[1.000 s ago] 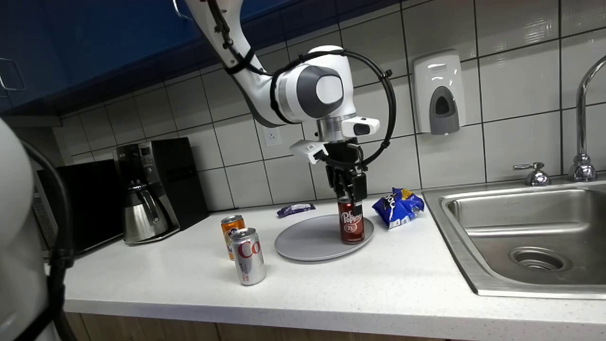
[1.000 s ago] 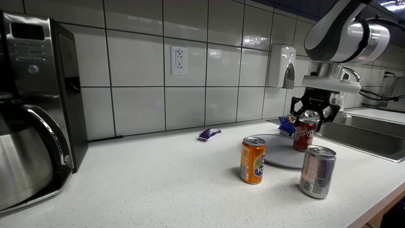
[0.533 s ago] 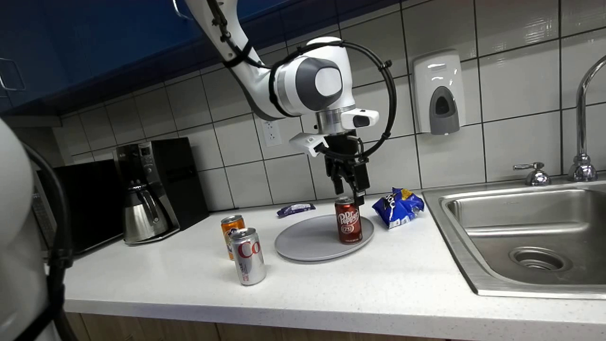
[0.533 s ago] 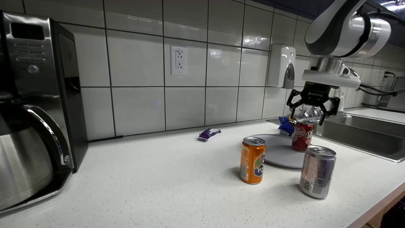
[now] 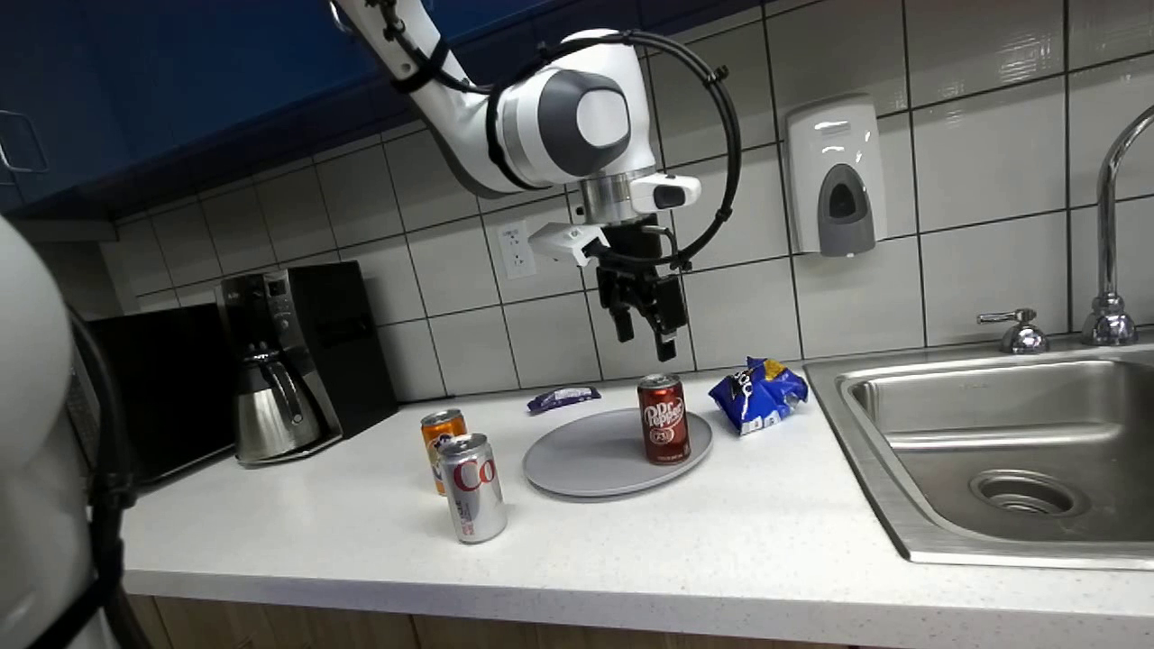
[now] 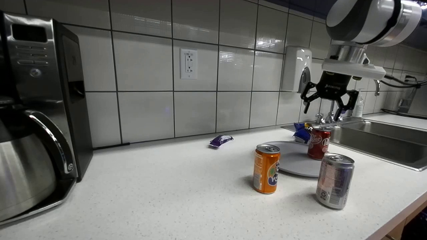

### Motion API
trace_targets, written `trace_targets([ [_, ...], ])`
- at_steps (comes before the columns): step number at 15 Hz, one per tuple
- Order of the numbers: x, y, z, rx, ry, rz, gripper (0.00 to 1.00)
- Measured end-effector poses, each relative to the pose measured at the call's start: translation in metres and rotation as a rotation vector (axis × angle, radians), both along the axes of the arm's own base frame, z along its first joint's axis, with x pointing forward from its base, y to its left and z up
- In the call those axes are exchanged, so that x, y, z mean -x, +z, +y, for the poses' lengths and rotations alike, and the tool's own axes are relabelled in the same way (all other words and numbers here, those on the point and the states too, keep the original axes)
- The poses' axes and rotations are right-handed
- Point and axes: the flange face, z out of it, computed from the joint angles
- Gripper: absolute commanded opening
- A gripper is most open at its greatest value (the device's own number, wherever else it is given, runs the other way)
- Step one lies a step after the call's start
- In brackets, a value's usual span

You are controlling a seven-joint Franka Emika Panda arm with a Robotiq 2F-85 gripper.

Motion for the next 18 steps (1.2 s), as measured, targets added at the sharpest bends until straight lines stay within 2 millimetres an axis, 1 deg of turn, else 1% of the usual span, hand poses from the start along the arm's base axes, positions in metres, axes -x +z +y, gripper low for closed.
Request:
trace_targets([
  [5,0.001,0.009,0.027,-0.002,0.118,0.012,1.00],
  [11,-0.006,0.009,0.064,0.011,0.227,0.021,1.00],
  [14,-0.016,0.009,0.087,0.030,0.285,0.022,1.00],
  [18,-0.035,0.011,0.119,0.044,0.342,0.011,1.00],
])
